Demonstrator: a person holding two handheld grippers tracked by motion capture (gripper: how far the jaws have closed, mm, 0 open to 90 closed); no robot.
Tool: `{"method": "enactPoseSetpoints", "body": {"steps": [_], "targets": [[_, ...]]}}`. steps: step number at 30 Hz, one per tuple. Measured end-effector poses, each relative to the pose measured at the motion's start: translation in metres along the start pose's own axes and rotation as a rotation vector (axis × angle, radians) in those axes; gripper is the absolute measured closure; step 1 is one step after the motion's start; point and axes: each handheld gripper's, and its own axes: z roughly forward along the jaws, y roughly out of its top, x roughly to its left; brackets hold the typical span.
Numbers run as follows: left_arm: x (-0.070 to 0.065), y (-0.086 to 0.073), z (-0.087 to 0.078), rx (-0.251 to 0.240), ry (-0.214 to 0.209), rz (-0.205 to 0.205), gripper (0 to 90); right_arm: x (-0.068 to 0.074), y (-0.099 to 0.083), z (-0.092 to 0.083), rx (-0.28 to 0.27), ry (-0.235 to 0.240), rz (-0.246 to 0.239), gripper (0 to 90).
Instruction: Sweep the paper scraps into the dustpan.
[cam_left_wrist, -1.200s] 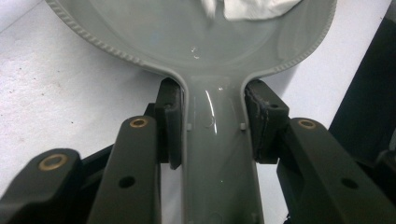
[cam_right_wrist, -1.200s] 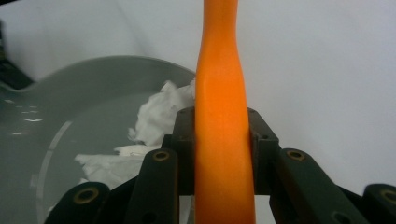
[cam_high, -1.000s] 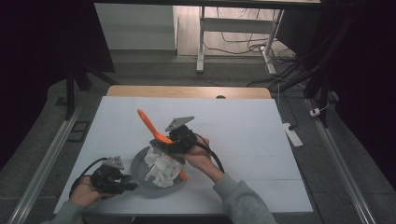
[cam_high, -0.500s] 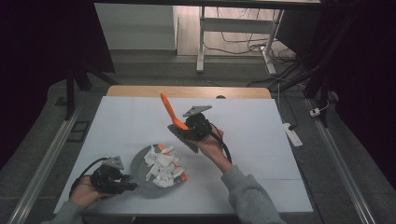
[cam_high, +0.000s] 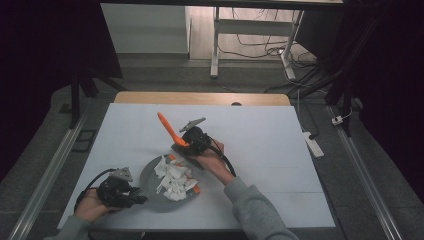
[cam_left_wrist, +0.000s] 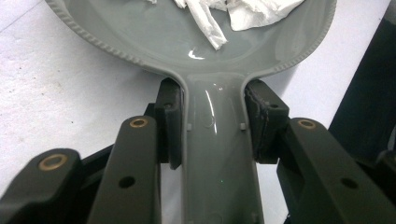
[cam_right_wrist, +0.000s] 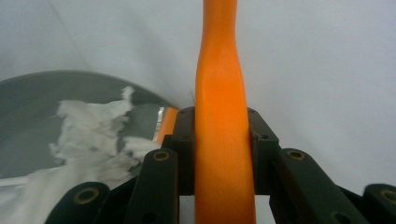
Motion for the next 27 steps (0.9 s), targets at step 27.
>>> {"method": "enactPoseSetpoints", "body": {"steps": [27], "targets": [[-0.001,-0.002,0.002,-0.007,0.004,0.001,61.7,0.033,-0.003,-0.045,-0.121,0.078,-0.022,70.4]]}}
